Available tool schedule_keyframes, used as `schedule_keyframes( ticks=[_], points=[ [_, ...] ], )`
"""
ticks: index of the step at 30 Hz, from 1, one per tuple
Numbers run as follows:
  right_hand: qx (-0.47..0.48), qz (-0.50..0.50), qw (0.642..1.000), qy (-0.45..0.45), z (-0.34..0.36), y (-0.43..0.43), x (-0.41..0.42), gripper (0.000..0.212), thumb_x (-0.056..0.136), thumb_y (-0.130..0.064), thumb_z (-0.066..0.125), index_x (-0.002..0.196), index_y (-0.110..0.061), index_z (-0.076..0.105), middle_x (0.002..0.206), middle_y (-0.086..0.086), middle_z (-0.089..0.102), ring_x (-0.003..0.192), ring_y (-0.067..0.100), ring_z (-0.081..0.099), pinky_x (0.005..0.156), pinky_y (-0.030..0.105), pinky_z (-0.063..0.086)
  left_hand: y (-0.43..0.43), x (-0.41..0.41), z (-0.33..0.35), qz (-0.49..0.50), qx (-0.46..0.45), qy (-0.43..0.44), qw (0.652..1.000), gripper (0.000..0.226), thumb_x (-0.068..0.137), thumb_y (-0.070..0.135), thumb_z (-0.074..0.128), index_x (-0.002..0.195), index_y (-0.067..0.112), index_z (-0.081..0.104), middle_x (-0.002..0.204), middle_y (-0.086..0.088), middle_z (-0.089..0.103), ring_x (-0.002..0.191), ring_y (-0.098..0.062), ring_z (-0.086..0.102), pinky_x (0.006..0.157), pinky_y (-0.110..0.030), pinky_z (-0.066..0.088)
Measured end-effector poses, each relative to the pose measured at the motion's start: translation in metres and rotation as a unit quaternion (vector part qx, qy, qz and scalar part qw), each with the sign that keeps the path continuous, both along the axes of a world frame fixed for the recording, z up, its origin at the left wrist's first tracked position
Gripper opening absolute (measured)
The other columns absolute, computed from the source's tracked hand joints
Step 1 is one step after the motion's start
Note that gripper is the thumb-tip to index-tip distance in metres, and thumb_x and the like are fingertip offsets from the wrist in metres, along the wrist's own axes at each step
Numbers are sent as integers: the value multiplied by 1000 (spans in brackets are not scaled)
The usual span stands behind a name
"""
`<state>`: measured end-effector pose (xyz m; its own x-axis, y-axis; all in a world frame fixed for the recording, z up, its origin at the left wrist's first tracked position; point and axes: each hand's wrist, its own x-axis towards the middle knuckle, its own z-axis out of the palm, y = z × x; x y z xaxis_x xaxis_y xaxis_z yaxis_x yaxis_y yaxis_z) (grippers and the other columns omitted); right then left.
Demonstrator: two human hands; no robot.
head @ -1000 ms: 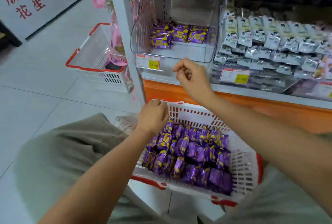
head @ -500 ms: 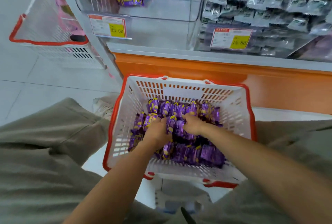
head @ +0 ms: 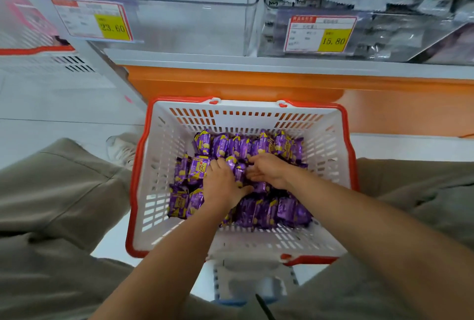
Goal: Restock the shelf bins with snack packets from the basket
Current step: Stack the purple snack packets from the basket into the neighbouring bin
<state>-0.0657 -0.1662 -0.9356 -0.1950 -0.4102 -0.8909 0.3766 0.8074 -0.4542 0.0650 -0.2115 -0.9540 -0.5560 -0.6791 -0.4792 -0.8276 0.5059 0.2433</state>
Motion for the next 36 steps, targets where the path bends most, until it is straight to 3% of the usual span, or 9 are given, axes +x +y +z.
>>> schedule_keyframes(
  ticks=[6,10,15,19,22,25,28,32,36],
  points=[
    [-16,32,999,-25,6,1,-6,42,102,-9,38,144,-5,36,117,15,67,117,25,57,98,38,43,-13,-1,-2,66,6,16,998,66,82,49,69,120,4,40,122,-14,53,115,-31,50,86,-36,43],
    [-38,58,997,44,8,-4,-5,34,102,-12,41,136,-10,46,130,13,56,114,24,57,98,39,49,-33,-1,4,181,109,97,973,61,81,40,75,118,3,43,99,-15,59,92,-33,60,65,-40,44],
    [-108,58,992,-14,23,-5,-3,53,93,-5,55,142,-20,41,140,1,44,120,18,51,102,41,48,-55,7,28,381,331,279,817,73,65,29,82,121,-4,50,71,-2,65,61,-14,60,63,-32,51],
    [-214,55,975,-10,54,-6,2,51,88,-3,66,133,-20,47,125,2,59,108,15,62,92,28,53,-55,15,57,360,411,353,760,89,60,31,88,133,-1,49,117,-18,66,84,-15,69,59,-20,52],
    [-249,82,961,86,74,-8,-1,62,82,-3,72,137,-21,48,131,-2,55,110,10,58,93,20,48,-53,18,83,325,406,399,755,52,79,10,75,124,-3,53,108,-18,68,83,-16,71,63,-20,53],
    [-283,125,936,169,99,-7,-6,64,76,-2,76,131,-23,53,128,4,60,111,15,59,99,31,47,-57,22,102,263,359,424,789,70,79,7,76,140,15,43,122,-11,62,100,-19,66,75,-26,54],
    [-304,152,917,208,126,-5,-7,64,76,6,70,131,-23,49,117,9,63,81,7,61,71,24,52,-60,26,122,178,309,440,824,75,76,0,77,138,26,44,123,-7,58,105,-18,62,89,-29,53],
    [-331,168,898,235,154,-5,1,65,73,-10,69,120,-48,47,116,11,65,92,31,63,88,58,50,-58,33,152,142,261,456,839,67,72,4,82,128,12,46,116,-14,60,95,-19,63,81,-26,55],
    [-369,188,880,231,193,-14,6,61,85,7,58,129,-31,41,116,10,62,93,16,58,85,30,49,-64,42,187,123,208,490,838,81,56,35,86,123,9,49,117,-19,63,99,-26,64,91,-45,53]
  ],
)
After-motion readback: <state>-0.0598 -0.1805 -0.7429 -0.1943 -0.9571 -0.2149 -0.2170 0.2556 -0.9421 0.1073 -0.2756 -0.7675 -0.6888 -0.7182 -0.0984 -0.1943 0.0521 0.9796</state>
